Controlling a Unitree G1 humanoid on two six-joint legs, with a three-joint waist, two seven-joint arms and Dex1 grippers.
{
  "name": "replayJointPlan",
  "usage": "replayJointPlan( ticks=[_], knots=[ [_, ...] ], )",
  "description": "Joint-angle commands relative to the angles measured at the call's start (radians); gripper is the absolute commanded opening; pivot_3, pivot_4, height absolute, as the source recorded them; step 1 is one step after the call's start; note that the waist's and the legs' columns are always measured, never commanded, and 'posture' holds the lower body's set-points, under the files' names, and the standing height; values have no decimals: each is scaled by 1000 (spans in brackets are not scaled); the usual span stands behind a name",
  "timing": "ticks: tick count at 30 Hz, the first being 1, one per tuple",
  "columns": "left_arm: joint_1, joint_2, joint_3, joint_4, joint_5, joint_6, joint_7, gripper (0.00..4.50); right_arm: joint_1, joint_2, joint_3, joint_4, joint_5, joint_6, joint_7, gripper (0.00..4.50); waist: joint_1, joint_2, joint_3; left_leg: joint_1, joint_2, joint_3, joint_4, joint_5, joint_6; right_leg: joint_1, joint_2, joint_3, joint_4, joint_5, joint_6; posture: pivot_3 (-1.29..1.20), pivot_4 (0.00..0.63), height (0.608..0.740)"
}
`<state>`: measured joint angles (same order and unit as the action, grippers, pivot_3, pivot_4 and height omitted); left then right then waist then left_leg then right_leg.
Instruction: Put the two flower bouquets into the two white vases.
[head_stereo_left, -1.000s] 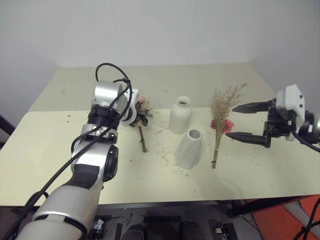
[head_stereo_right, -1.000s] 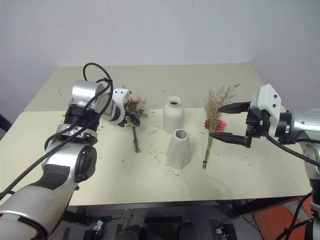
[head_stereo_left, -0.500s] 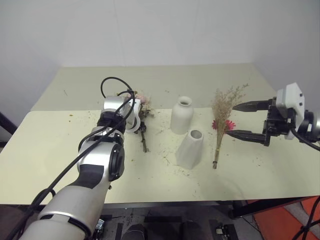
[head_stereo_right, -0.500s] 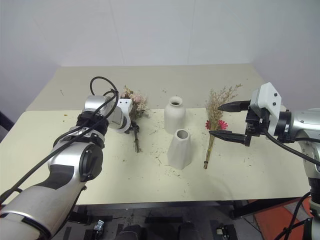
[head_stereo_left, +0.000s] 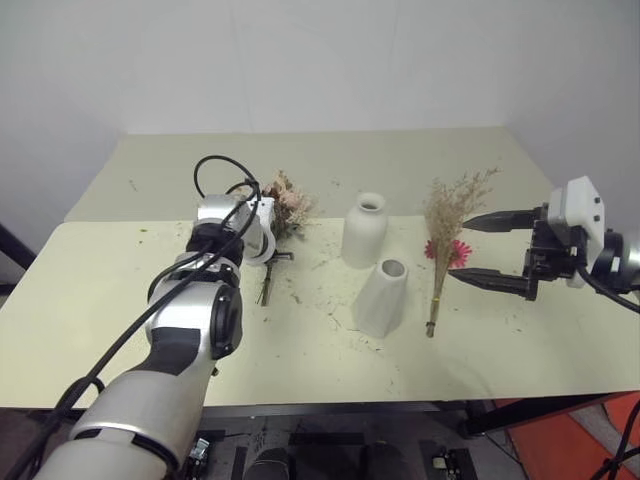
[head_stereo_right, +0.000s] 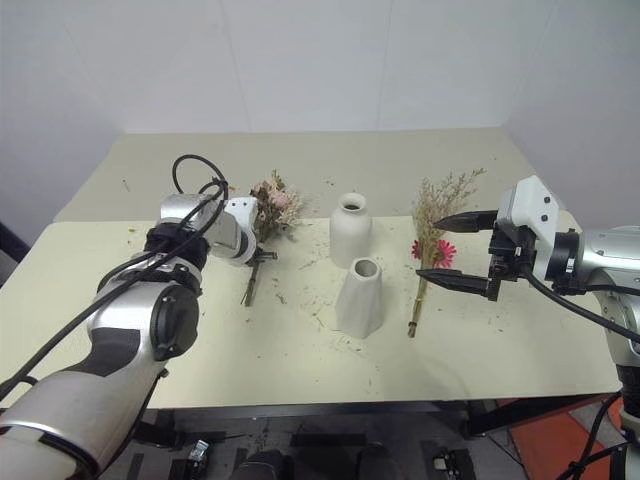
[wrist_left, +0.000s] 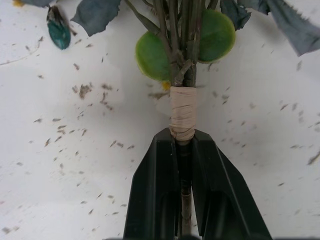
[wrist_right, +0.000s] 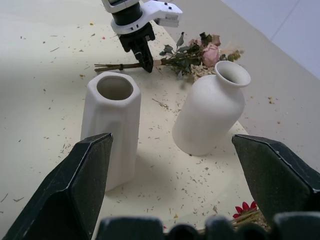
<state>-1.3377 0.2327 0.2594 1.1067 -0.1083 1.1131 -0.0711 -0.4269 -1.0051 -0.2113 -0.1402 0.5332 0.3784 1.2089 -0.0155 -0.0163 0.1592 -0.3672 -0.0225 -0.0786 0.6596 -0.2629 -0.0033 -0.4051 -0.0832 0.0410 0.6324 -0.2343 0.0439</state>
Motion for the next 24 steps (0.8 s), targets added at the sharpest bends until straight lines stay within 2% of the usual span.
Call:
replayJointPlan(
  ticks=[1,5,8,15,19,24],
  knots=[
    [19,29,12,-143,-53,-70,-88,110,-14,4,-35,-19,20,11,-23,4500,-1,0,0,0,0,0,0,0,0,0,0,0,0,0,0,0,150,740],
    [146,43,-15,-473,-147,-267,-334,110,-1,7,-38,-29,31,26,-31,4500,1,0,0,-1,1,0,-1,2,-3,-1,0,0,0,0,0,0,150,740],
    [188,50,-13,-580,-194,-356,-432,110,4,6,-43,-34,31,33,-32,4500,3,0,0,-2,1,0,-1,4,-6,-2,-1,0,-1,0,0,0,150,740],
    [158,36,32,-607,-359,-567,-702,110,50,9,-84,-74,38,41,-60,4500,4,0,0,-2,0,0,-1,1,-1,-1,-1,0,-2,0,0,0,150,740],
    [126,-15,32,-567,-405,-671,-769,110,78,14,-104,-109,49,45,-87,4500,5,0,0,-2,0,1,0,0,-1,0,-1,0,-2,0,0,0,150,740],
    [53,-88,9,-446,-378,-825,-779,110,122,16,-137,-150,64,49,-118,4500,4,0,0,-1,0,1,0,0,0,1,-1,0,-2,0,0,0,150,740]
  ],
)
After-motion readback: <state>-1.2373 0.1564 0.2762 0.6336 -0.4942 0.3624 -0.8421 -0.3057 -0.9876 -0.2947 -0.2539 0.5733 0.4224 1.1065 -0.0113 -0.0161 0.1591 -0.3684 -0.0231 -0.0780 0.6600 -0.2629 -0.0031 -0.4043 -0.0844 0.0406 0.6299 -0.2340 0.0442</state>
